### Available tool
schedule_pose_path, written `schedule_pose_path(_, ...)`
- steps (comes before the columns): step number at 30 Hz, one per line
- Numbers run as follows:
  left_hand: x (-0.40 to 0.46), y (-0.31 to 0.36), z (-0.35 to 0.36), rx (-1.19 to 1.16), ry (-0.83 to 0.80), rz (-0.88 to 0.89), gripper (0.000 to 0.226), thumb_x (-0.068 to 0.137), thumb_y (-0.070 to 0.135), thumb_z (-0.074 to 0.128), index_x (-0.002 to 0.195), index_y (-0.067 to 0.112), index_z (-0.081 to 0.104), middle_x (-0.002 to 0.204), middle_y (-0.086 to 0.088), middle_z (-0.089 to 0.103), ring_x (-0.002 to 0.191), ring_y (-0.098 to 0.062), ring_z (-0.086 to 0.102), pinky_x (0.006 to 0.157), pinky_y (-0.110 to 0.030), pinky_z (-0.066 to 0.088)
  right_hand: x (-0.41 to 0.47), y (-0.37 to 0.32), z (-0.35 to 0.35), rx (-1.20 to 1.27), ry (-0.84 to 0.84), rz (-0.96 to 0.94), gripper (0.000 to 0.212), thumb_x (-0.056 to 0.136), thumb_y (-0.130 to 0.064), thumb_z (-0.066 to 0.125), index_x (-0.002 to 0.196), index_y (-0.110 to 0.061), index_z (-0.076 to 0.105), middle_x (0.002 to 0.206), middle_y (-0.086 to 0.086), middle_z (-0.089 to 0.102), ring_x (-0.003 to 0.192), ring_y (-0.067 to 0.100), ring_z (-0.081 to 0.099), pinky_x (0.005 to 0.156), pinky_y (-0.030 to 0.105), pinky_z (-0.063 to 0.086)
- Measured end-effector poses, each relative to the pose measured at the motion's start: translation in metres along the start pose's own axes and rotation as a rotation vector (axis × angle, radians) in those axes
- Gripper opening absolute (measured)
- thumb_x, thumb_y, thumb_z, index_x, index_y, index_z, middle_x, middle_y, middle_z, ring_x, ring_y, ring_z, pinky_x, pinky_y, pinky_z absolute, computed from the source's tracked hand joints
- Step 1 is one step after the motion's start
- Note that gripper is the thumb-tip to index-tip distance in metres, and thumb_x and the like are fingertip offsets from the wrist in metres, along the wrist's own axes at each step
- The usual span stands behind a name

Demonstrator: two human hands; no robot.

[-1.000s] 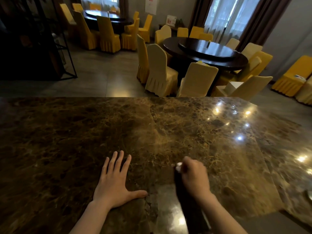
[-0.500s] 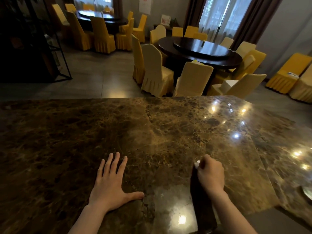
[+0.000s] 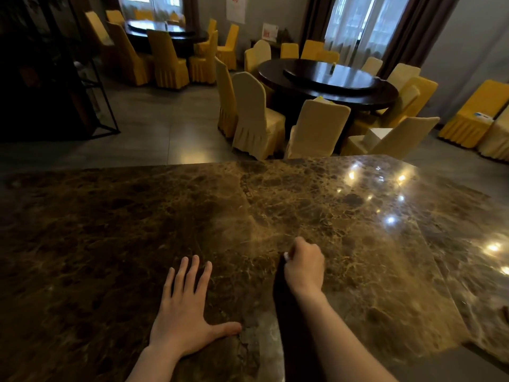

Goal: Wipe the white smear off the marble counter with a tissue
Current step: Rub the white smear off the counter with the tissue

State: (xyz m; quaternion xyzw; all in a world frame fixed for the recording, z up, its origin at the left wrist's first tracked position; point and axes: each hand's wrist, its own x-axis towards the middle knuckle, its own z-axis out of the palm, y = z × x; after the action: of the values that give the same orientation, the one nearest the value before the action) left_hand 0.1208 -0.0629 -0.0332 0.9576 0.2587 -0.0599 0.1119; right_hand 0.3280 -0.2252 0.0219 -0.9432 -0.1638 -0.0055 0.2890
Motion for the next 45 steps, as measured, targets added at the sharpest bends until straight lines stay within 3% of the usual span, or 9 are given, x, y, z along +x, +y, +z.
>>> schedule_pose_path(5, 0.001, -0.001, -0.002, 0.0, -0.033, -0.005, 0.149, 0.047, 0.12, 0.015, 0.159, 0.031, -0.029, 0.165, 0.0, -0.041, 0.147, -0.02, -0.046, 0.127, -0.052, -0.021, -0.055, -0.039, 0.036, 0.033, -0.305, -0.493, 0.023, 0.086, -0.015, 0.068, 0.073, -0.024, 0.051, 0.078, -0.006, 0.06, 0.077, 0.013, 0.051, 0.066, 0.032, 0.046)
schedule_pose_path(11, -0.001, 0.0, -0.002, -0.015, -0.016, -0.006, 0.148, 0.047, 0.12, 0.016, 0.158, 0.032, -0.03, 0.164, 0.003, -0.043, 0.146, -0.018, -0.047, 0.126, -0.051, -0.023, 0.007, -0.014, 0.009, -0.007, -0.049, -0.11, 0.014, 0.09, -0.012, 0.067, 0.078, -0.011, 0.061, 0.084, 0.006, 0.068, 0.082, 0.025, 0.063, 0.067, 0.033, 0.045)
schedule_pose_path(17, 0.0, -0.001, -0.003, -0.037, -0.008, -0.004, 0.147, 0.048, 0.12, 0.019, 0.158, 0.035, -0.027, 0.165, 0.004, -0.04, 0.149, -0.017, -0.044, 0.127, -0.049, -0.022, -0.057, -0.001, 0.014, 0.047, -0.276, -0.509, 0.027, 0.089, -0.026, 0.066, 0.07, -0.027, 0.047, 0.072, -0.013, 0.053, 0.071, 0.009, 0.047, 0.06, 0.028, 0.037)
schedule_pose_path(25, -0.001, 0.0, -0.002, -0.023, 0.031, -0.005, 0.147, 0.049, 0.119, 0.018, 0.16, 0.033, -0.023, 0.169, 0.003, -0.032, 0.152, -0.018, -0.038, 0.129, -0.05, -0.017, -0.004, 0.083, -0.046, -0.025, 0.116, 0.086, 0.026, 0.085, -0.015, 0.072, 0.066, -0.011, 0.054, 0.069, 0.009, 0.066, 0.07, 0.034, 0.063, 0.058, 0.032, 0.039)
schedule_pose_path(30, -0.001, 0.0, -0.003, -0.037, 0.04, -0.005, 0.147, 0.049, 0.119, 0.018, 0.161, 0.032, -0.021, 0.169, 0.003, -0.031, 0.153, -0.018, -0.036, 0.129, -0.049, -0.018, -0.073, 0.036, -0.006, 0.013, -0.166, -0.339, 0.032, 0.079, -0.02, 0.065, 0.063, -0.026, 0.038, 0.064, -0.015, 0.046, 0.064, 0.011, 0.042, 0.053, 0.022, 0.028)
schedule_pose_path(32, -0.003, 0.0, -0.004, -0.022, 0.038, -0.003, 0.147, 0.048, 0.12, 0.016, 0.161, 0.032, -0.022, 0.169, 0.003, -0.032, 0.153, -0.018, -0.035, 0.129, -0.048, -0.018, -0.072, 0.048, -0.015, -0.011, -0.218, -0.424, 0.034, 0.079, -0.018, 0.068, 0.063, -0.026, 0.039, 0.063, -0.014, 0.048, 0.063, 0.012, 0.045, 0.054, 0.028, 0.033)
schedule_pose_path(38, -0.003, -0.001, -0.003, -0.048, 0.064, 0.008, 0.148, 0.05, 0.119, 0.021, 0.163, 0.031, -0.015, 0.172, 0.002, -0.024, 0.156, -0.019, -0.03, 0.129, -0.048, -0.016, -0.035, 0.091, -0.059, -0.031, 0.072, 0.003, 0.033, 0.086, -0.014, 0.073, 0.061, -0.014, 0.051, 0.06, 0.001, 0.057, 0.059, 0.026, 0.052, 0.054, 0.036, 0.038)
schedule_pose_path(42, -0.003, -0.002, -0.002, -0.057, 0.067, 0.011, 0.149, 0.05, 0.119, 0.023, 0.165, 0.03, -0.01, 0.174, 0.0, -0.019, 0.157, -0.02, -0.027, 0.131, -0.05, -0.013, -0.052, 0.075, -0.052, -0.003, -0.075, -0.09, 0.029, 0.083, -0.015, 0.075, 0.063, -0.016, 0.054, 0.063, -0.002, 0.063, 0.064, 0.02, 0.061, 0.061, 0.038, 0.053)
schedule_pose_path(45, -0.003, 0.0, -0.005, -0.054, 0.039, 0.006, 0.151, 0.048, 0.119, 0.019, 0.165, 0.029, -0.01, 0.174, -0.001, -0.02, 0.157, -0.021, -0.028, 0.13, -0.05, -0.014, -0.066, 0.073, -0.057, 0.205, -0.182, -0.039, 0.029, 0.078, -0.007, 0.078, 0.06, -0.018, 0.059, 0.06, -0.003, 0.066, 0.061, 0.007, 0.064, 0.056, 0.023, 0.053)
